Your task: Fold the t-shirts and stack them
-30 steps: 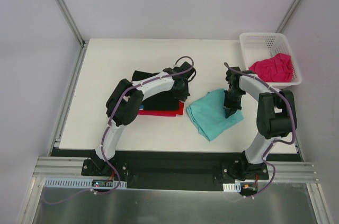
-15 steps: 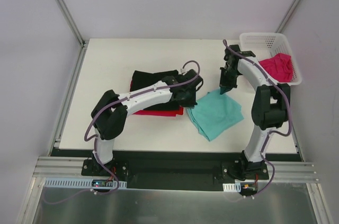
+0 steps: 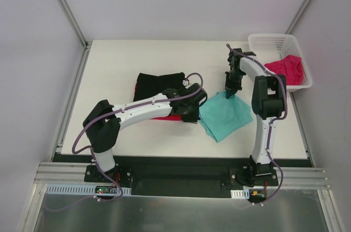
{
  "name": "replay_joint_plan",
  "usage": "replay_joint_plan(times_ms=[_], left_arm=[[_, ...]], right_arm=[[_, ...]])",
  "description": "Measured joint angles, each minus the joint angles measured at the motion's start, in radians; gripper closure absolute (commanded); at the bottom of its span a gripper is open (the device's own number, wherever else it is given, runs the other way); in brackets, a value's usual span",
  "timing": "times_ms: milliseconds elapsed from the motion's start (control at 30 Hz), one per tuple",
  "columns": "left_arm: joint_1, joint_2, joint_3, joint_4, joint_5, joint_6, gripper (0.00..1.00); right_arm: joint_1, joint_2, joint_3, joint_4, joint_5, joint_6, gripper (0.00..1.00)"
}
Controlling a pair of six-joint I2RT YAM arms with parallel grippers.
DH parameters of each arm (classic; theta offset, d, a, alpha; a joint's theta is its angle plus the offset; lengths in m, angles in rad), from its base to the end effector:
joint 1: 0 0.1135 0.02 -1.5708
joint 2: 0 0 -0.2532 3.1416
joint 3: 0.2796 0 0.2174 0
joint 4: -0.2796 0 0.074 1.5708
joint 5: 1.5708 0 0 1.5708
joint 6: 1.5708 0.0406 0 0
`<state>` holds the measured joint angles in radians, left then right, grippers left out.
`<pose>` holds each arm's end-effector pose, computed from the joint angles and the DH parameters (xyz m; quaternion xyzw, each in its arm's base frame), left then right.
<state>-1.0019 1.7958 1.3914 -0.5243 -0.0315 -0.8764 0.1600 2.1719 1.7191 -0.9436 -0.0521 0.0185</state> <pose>0.1955 -0.3033 0.2415 0.0545 0.9472 -0.2458 0.1984 0.3918 0.0654 0.1720 -0.0727 0.9932 0.0336 0.0844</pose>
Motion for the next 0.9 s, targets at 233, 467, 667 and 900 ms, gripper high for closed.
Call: replay_joint_plan(times_ms=[233,467,667,900], left_arm=[[-0.031,-0.05,-0.03,0.002,-0.003,-0.024,1.0],[-0.045,-0.05,-0.05,-0.004,-0.054,-0.057,0.81],[-0.079,-0.043,-0.05,0.037,-0.134,-0.1,0.75],[-0.086,0.011,-0.131,0.241,-0.196,-0.161,0.64]], right_arm=[[-0.067,0.041,0.068,-0.014,0.034,-0.002,0.99],[-0.086,0.018,0.064,-0.017,0.062,-0.011,0.68],[-0.08,-0.227,-0.027,-0.036,0.027,-0.009,0.67],[-0.08,-0.557,-0.111,-0.051,-0.002,-0.009,0.67]])
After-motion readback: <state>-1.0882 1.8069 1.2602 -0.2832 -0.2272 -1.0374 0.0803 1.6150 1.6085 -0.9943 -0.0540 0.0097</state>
